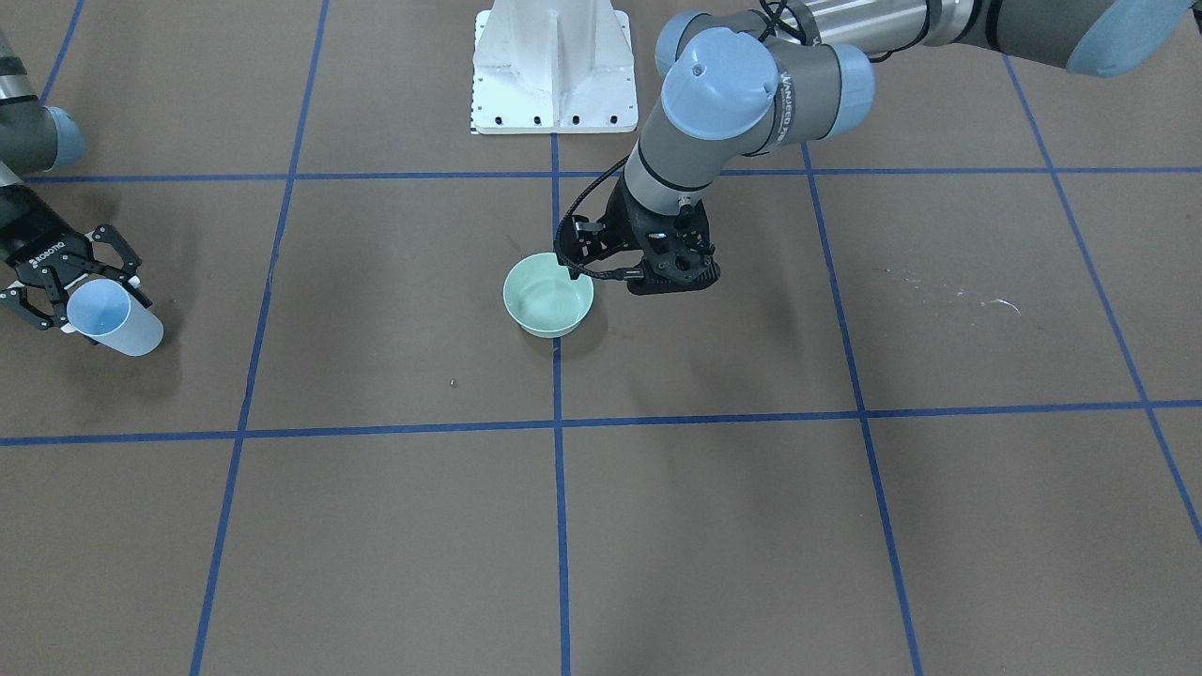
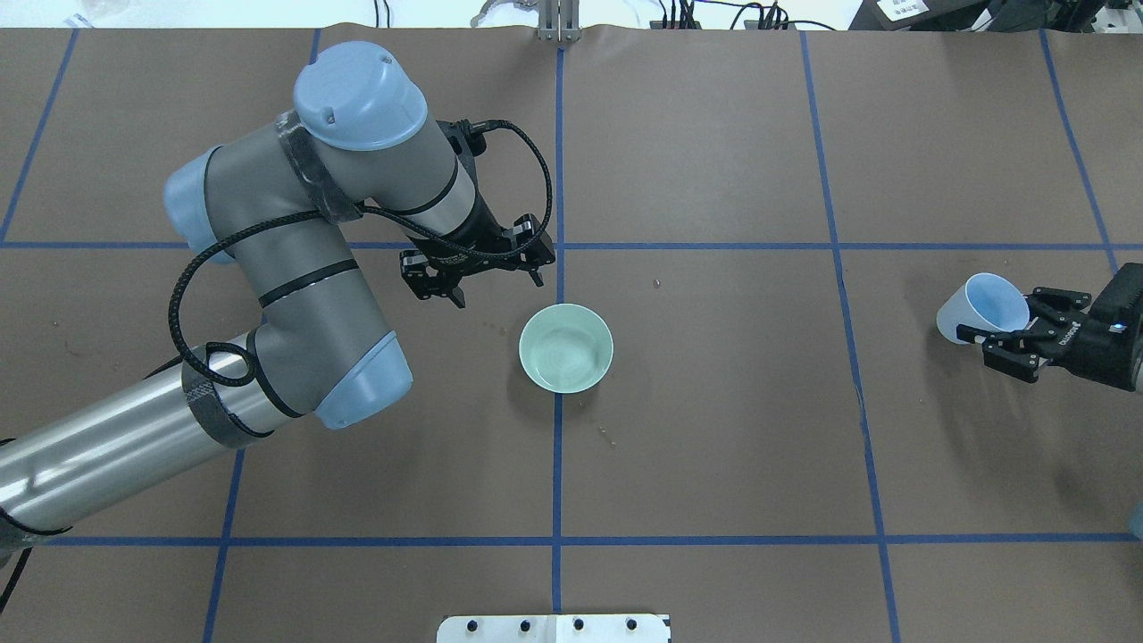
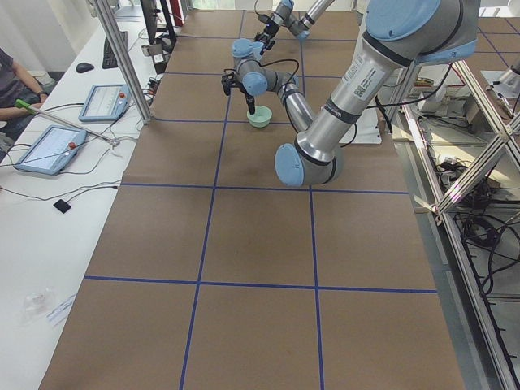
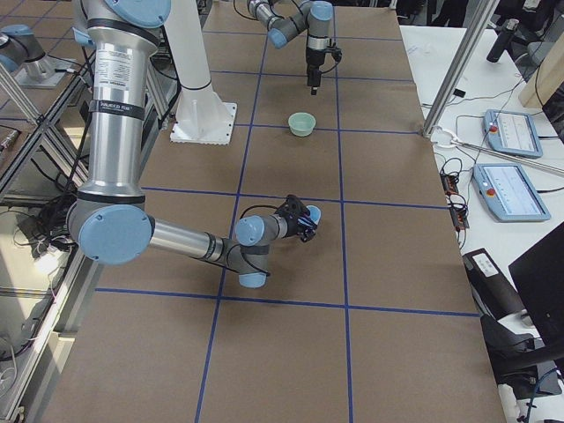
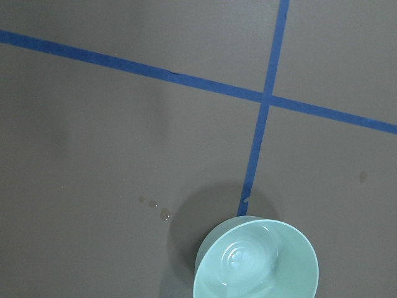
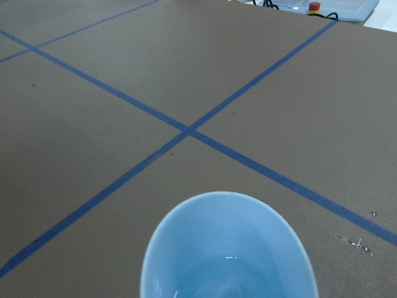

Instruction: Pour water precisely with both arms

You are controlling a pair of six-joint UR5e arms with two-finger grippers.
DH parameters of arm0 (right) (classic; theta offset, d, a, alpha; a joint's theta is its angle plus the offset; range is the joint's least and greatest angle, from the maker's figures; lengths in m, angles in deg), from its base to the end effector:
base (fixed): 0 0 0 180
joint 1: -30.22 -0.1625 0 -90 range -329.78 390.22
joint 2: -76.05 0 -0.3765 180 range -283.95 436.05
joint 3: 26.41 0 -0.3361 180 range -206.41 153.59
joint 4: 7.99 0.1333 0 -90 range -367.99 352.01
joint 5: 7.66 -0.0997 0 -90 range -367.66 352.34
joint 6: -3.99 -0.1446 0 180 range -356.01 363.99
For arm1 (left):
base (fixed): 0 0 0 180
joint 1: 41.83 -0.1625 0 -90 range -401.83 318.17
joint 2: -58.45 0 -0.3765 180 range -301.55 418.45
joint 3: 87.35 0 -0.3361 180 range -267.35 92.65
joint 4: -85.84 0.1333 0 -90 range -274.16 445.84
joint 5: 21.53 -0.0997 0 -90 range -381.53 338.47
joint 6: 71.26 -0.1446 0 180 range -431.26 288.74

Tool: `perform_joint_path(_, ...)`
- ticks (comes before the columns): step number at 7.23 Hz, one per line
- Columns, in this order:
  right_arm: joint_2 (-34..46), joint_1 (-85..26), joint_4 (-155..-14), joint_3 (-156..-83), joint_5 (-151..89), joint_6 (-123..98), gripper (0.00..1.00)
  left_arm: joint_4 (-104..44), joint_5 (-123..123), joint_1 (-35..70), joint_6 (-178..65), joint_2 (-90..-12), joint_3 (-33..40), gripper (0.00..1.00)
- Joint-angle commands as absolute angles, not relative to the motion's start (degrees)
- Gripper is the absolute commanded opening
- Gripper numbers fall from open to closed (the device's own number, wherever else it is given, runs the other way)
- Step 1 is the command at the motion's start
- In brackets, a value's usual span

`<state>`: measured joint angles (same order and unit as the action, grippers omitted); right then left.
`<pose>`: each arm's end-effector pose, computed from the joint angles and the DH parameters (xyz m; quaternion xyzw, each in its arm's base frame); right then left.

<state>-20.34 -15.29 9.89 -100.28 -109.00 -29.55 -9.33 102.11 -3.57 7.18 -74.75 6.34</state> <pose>-0.2181 -0.3716 0.5775 0.4784 -0.4811 -0.1365 0.7218 0.4725 -0.4403 0.1870 -0.0589 0.4905 -0.0750 0.8662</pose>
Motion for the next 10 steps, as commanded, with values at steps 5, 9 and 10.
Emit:
perform_joint_path(5, -13.35, -14.43, -20.65, -118.04, -109.0, -30.11, 0.0, -8.9, 102.75, 4.47, -1.26, -69.01, 7.66, 0.99)
perform_joint_path(9, -1.51, 1.08, -54.13, -131.68, -95.25, -36.62, 0.0, -8.9, 102.84, 11.24, -14.11, -67.32, 1.79, 0.99)
perform_joint_path(10, 1.4, 4.7, -63.44, -133.62, -92.68, -36.53, 0.0, -8.9, 102.84, 12.47, -16.05, -67.32, 0.38, 0.99)
